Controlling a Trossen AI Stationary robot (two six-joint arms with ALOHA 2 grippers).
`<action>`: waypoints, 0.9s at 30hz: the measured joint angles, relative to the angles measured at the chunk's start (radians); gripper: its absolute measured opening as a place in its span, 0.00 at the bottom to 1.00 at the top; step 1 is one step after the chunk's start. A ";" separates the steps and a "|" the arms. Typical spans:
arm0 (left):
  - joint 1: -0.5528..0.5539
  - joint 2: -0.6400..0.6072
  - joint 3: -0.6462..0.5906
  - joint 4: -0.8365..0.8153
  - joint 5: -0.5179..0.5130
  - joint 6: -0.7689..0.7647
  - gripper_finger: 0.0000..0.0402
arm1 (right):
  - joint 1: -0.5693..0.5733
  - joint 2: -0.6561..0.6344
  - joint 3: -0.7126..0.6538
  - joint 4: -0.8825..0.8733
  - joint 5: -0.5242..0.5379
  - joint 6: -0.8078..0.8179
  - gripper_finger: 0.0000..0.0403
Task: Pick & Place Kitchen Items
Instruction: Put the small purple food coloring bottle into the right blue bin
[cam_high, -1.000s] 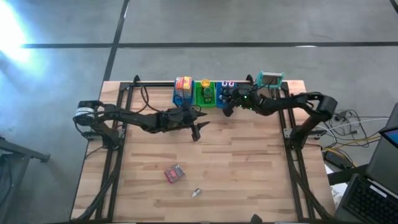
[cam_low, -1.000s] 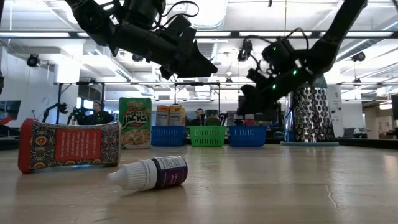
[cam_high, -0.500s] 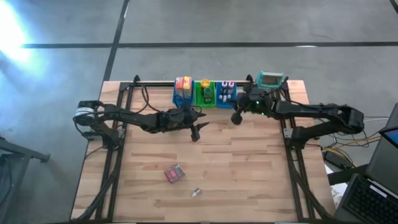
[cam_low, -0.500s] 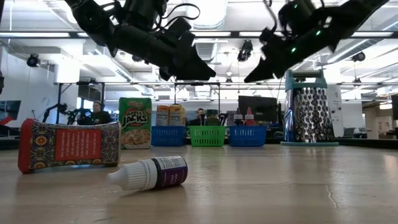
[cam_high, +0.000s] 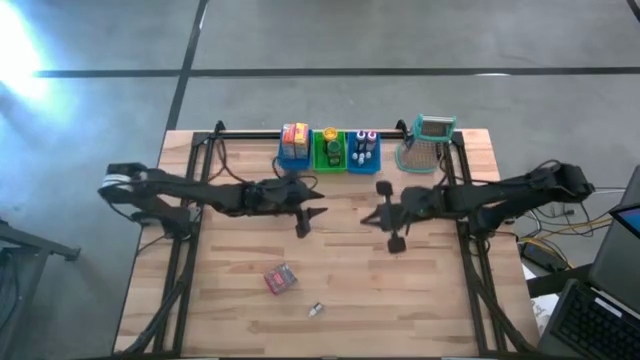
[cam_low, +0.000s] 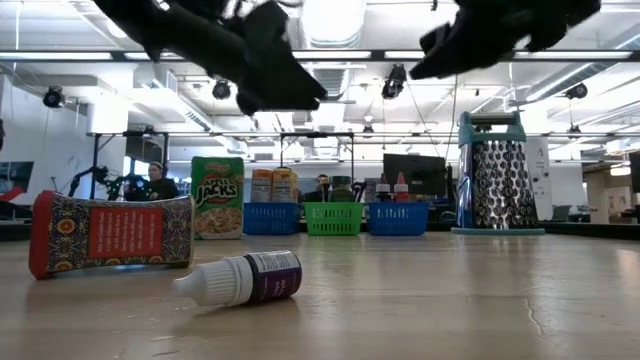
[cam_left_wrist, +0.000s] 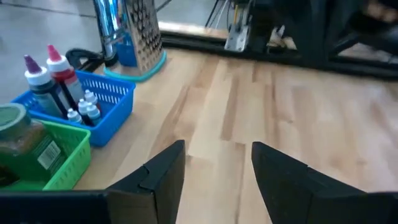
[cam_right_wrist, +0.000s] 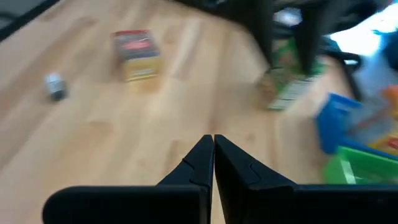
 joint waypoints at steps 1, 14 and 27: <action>-0.007 -0.029 -0.009 -0.011 -0.001 -0.011 0.47 | 0.026 0.013 0.023 -0.033 0.002 0.003 0.02; -0.195 -0.287 -0.143 -0.017 -0.168 -0.087 0.44 | 0.253 0.233 0.305 -0.303 0.006 0.029 0.17; -0.292 -0.300 -0.139 -0.041 -0.281 -0.095 0.43 | 0.353 0.584 0.625 -0.428 0.033 -0.009 0.41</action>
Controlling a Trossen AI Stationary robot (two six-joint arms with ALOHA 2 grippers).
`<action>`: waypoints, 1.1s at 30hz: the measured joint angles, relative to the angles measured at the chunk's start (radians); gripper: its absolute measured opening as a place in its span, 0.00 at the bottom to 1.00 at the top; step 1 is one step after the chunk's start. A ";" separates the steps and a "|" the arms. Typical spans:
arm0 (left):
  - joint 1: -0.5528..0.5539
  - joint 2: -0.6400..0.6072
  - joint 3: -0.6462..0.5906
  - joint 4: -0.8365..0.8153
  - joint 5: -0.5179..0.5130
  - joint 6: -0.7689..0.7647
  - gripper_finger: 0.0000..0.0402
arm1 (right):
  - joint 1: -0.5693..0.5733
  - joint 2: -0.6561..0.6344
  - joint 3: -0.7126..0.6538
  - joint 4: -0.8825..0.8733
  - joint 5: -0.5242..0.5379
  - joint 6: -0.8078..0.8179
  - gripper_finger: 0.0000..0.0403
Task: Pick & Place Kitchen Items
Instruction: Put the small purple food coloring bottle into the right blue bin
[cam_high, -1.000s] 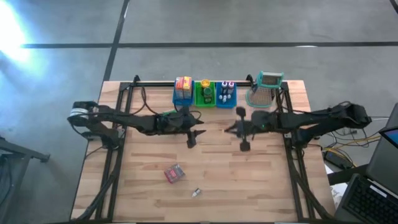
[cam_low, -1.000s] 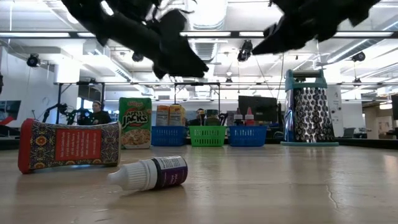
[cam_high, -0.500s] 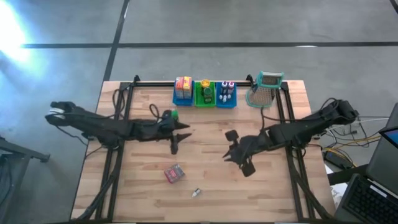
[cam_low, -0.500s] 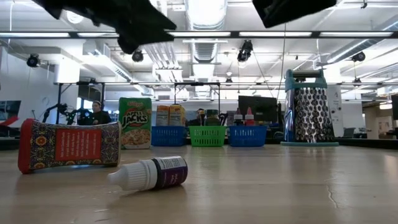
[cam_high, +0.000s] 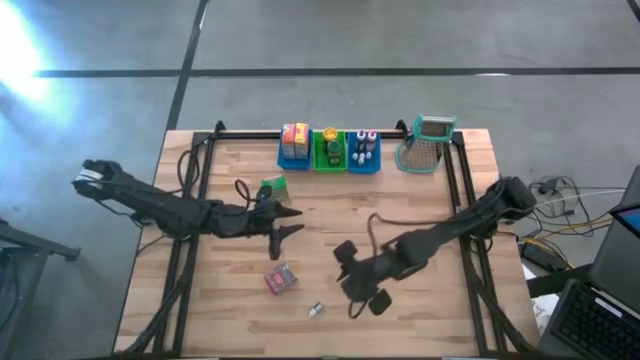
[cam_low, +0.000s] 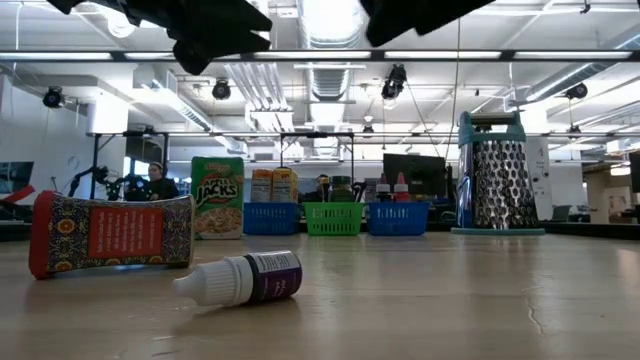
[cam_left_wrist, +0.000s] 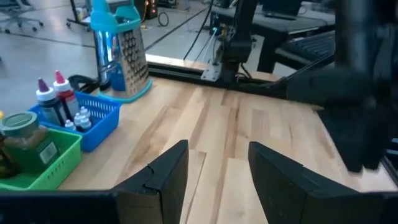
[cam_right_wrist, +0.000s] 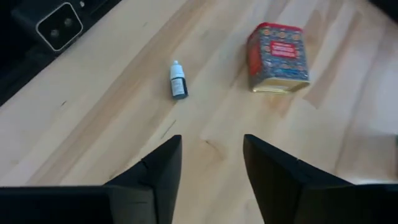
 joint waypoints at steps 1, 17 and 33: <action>-0.001 -0.001 0.001 0.001 0.000 0.000 0.43 | 0.004 0.028 0.026 -0.009 0.000 0.000 0.42; -0.001 -0.063 0.028 -0.001 0.022 -0.022 0.43 | 0.047 0.390 0.343 -0.044 -0.012 -0.037 0.45; -0.001 -0.063 0.017 -0.037 0.033 -0.114 0.43 | 0.047 0.577 0.464 -0.033 0.022 -0.014 0.44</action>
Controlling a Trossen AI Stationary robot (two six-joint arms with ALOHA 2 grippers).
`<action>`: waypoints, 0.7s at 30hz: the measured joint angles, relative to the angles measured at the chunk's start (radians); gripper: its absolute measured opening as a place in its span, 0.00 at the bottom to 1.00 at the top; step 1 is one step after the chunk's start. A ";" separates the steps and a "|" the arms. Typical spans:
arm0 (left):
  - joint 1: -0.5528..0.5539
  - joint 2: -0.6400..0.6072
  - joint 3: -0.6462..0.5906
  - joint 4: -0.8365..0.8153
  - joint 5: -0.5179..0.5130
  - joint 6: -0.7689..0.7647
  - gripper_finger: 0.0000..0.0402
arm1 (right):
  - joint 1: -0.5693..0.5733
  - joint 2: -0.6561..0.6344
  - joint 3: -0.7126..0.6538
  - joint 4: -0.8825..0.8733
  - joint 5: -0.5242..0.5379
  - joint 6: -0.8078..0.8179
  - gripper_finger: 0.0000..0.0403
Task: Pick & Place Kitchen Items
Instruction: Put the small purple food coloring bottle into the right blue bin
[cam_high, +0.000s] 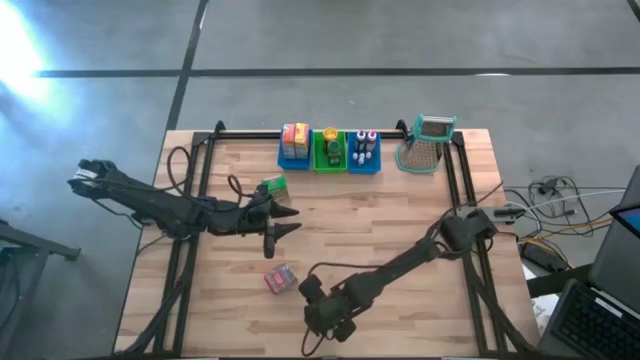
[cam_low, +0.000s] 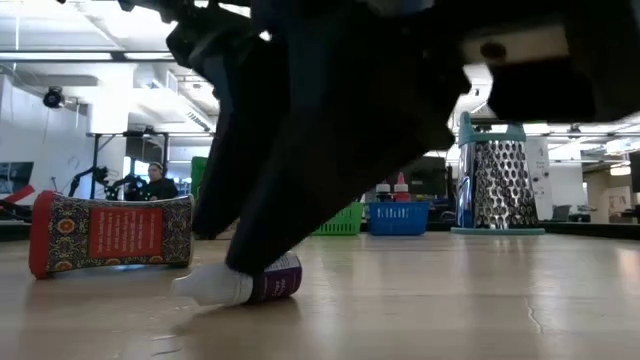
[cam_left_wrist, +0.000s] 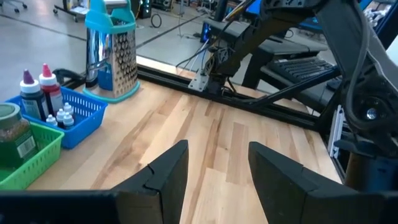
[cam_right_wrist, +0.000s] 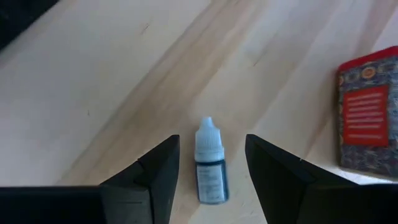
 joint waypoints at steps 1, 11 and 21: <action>0.000 0.000 -0.001 -0.005 0.000 -0.002 0.43 | 0.000 0.006 0.003 0.003 0.000 0.000 0.44; 0.000 0.000 -0.001 -0.030 0.004 -0.009 0.43 | -0.003 0.019 -0.002 0.005 0.000 0.031 0.35; 0.000 0.000 -0.001 -0.027 0.004 -0.005 0.43 | -0.006 0.049 -0.003 0.041 0.000 0.050 0.25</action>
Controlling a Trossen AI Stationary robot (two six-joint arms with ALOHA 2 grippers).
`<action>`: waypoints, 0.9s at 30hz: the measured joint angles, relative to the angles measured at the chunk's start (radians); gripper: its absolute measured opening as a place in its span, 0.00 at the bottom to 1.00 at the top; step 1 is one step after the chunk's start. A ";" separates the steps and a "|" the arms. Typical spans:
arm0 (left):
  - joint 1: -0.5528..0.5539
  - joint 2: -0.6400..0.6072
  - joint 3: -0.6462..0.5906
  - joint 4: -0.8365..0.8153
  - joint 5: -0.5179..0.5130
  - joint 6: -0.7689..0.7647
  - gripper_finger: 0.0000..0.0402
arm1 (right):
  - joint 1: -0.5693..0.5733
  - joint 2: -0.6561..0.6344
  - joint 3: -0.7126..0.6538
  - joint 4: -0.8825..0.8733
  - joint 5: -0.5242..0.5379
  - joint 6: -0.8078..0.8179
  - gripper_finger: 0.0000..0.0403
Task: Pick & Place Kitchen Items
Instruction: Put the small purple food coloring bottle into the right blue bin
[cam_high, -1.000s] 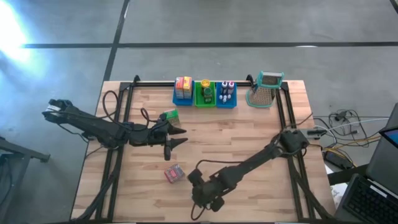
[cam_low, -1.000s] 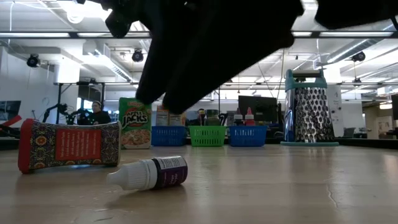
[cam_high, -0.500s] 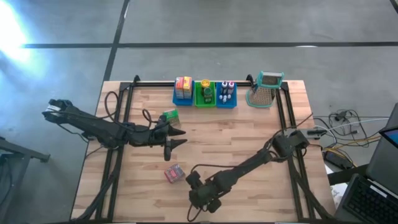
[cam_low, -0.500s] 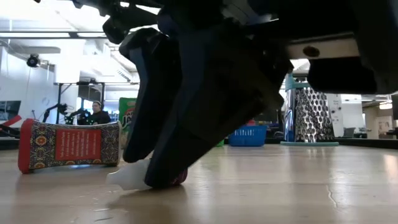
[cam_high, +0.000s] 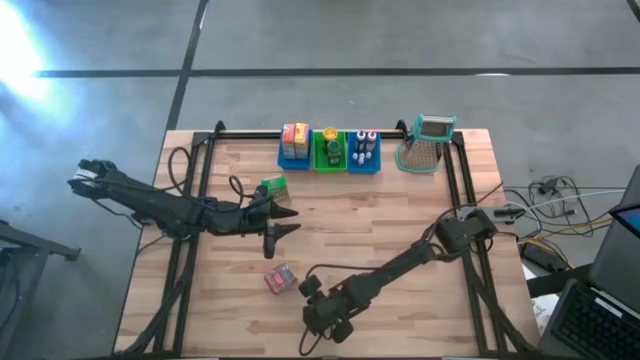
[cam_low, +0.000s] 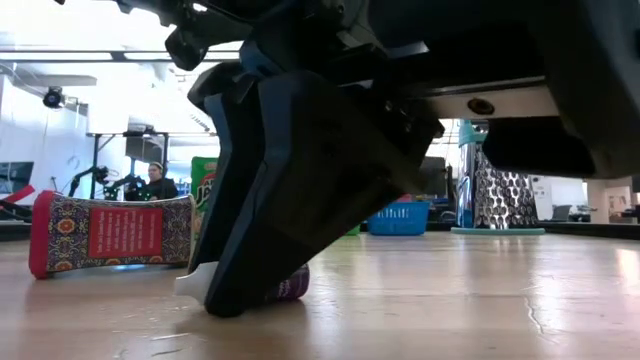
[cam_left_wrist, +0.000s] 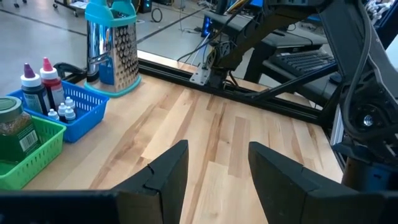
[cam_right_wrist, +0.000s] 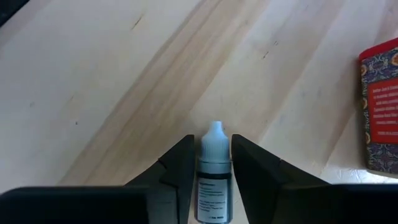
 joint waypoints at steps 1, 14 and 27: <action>0.000 0.000 0.000 0.000 0.000 0.001 0.43 | -0.002 0.000 0.000 0.000 0.000 0.002 0.24; 0.003 0.000 0.000 -0.028 0.000 -0.049 0.43 | -0.007 -0.014 0.074 -0.110 -0.052 0.028 0.14; -0.007 0.019 -0.086 0.009 -0.092 -0.022 0.43 | -0.007 -0.394 -0.258 0.082 -0.082 0.078 0.02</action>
